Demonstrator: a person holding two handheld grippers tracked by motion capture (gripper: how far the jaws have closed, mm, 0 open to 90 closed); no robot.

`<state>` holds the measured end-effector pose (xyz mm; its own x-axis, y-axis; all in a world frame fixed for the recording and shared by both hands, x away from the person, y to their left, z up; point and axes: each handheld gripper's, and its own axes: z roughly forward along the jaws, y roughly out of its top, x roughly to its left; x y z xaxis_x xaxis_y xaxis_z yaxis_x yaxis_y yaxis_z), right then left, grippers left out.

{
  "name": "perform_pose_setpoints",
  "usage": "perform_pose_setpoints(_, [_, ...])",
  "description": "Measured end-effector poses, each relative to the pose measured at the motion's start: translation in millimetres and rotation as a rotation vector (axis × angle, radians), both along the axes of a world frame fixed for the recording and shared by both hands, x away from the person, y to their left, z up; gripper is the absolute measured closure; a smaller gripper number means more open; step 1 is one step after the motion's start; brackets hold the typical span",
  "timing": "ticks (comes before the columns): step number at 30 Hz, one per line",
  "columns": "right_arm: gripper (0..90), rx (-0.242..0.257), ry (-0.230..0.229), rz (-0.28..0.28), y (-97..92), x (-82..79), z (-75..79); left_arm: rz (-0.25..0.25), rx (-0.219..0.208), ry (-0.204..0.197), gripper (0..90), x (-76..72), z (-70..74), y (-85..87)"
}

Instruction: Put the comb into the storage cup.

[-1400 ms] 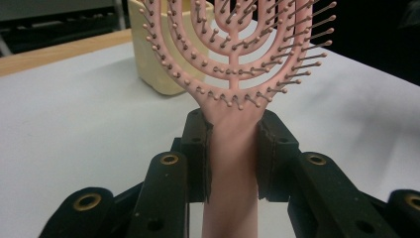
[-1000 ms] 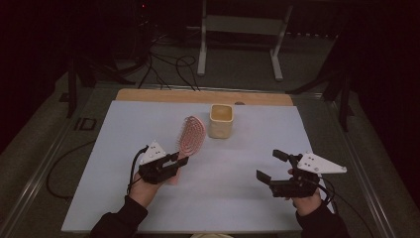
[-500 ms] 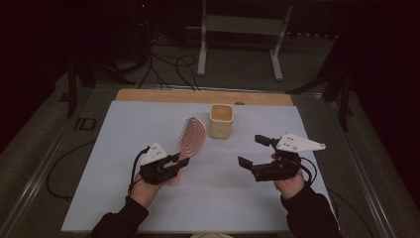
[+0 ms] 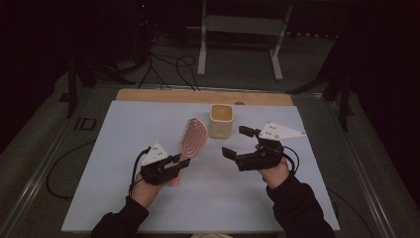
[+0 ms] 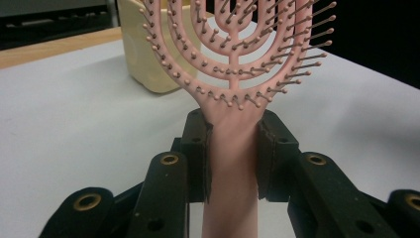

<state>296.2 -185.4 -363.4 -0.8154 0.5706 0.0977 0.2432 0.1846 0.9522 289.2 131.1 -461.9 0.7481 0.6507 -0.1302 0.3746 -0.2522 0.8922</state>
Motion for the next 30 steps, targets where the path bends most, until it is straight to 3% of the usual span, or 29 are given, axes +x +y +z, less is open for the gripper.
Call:
perform_pose_setpoints(17, [8.2,0.006,0.108,-0.032,34.5,21.0,5.1,-0.008,0.005,-0.005,71.0,-1.3,0.0,-1.7])
perform_pose_setpoints(24, [8.2,0.056,0.182,-0.03,48.7,31.0,-0.9,-0.014,0.008,-0.004,70.9,-1.9,-0.1,-2.7])
perform_pose_setpoints(30, [8.3,0.078,0.218,-0.036,62.9,34.5,-2.9,-0.011,0.015,-0.009,70.9,-2.2,-0.5,-3.5])
